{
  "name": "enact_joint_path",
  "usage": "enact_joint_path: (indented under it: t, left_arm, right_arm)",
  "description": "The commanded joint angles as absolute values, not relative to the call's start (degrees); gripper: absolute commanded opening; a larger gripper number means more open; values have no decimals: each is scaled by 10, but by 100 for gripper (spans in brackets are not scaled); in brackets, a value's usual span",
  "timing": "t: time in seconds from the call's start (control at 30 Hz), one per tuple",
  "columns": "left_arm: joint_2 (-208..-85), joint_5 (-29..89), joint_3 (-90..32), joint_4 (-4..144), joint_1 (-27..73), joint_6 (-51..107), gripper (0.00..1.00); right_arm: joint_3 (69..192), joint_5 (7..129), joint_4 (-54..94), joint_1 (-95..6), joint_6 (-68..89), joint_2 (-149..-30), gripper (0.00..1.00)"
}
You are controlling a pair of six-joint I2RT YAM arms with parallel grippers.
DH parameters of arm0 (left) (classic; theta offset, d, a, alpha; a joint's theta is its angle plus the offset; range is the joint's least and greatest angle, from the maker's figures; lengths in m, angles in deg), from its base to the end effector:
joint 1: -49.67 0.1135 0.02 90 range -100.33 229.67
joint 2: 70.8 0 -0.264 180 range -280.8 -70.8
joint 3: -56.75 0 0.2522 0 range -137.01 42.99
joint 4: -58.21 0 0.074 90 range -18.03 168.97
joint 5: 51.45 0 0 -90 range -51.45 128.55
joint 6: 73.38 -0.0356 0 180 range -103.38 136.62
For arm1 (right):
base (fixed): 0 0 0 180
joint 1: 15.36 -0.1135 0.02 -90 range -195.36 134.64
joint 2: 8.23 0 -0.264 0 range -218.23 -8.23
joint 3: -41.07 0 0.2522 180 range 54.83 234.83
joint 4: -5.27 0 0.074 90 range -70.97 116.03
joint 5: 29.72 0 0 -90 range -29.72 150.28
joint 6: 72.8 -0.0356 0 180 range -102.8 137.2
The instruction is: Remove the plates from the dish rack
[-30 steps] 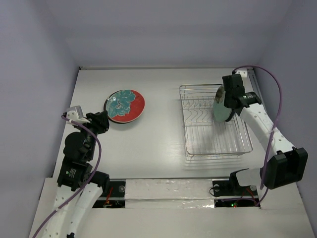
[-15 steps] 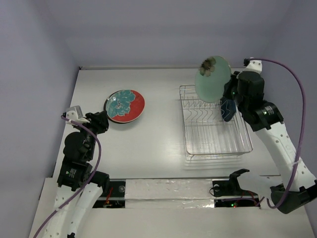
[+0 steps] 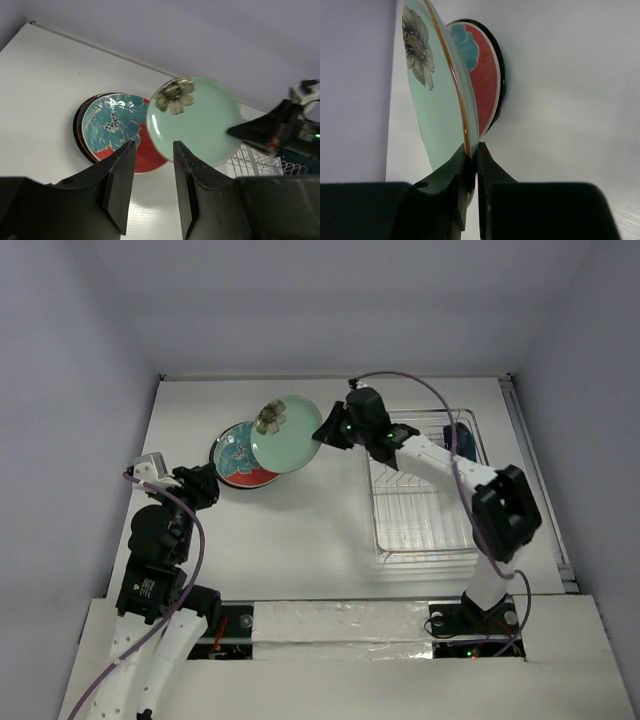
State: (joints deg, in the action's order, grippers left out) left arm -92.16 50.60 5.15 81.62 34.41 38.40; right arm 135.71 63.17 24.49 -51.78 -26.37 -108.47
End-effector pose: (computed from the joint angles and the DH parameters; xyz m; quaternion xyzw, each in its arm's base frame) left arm 0.0985 -0.0192 0.3496 -0.1159 0.6545 -0.1702 0.7274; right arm 0.3348 0.2492 0.3027 0.0390 0.8415 0.3624 0.3989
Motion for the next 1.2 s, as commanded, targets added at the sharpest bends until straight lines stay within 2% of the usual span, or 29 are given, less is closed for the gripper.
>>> enact_joint_path:
  t: [0.0,0.43,0.6,0.7,0.73,0.83,0.9,0.93,0.97,1.1,1.17]
  left_arm:
    - [-928,504,57,793,347,386,33]
    - [-925,504,57,792,347,386,33]
    - [-922,504,57,792,347,387,33]
    - [-919,504,57,793,347,387,33]
    - [-919,504,57,793,347,387,33]
    - [-918,504,57,793,347,387,33]
    - [-917,504,57,793,347,386,33]
    - [-917,504,57,794,347,386,33]
    - [-917,504,57,794,347,387,33]
    - [-915,504,57,793,347,386,33]
    - [-914,504,56,794,347,387,33]
  right_arm:
    - [1446,677,92,-526,-350,-1116,0]
    - [1516,693,77,-569,-412,-1279,0]
    - [1533,698,90,-580,-412,-1307,10]
    - [1537,706,97,-586,-410,-1317,19]
    - [1541,707,100,-586,-405,-1319,27]
    - [1551,696,138,-591,-378,-1319,42]
    - [1550,678,168,-597,-355,-1313,49]
    - [1548,671,177,-597,-346,-1308,59]
    - [1548,668,188,-597,-338,-1301,63]
    - [1548,640,254,-597,-283,-1281,76]
    - [1545,634,286,-597,-254,-1268,86]
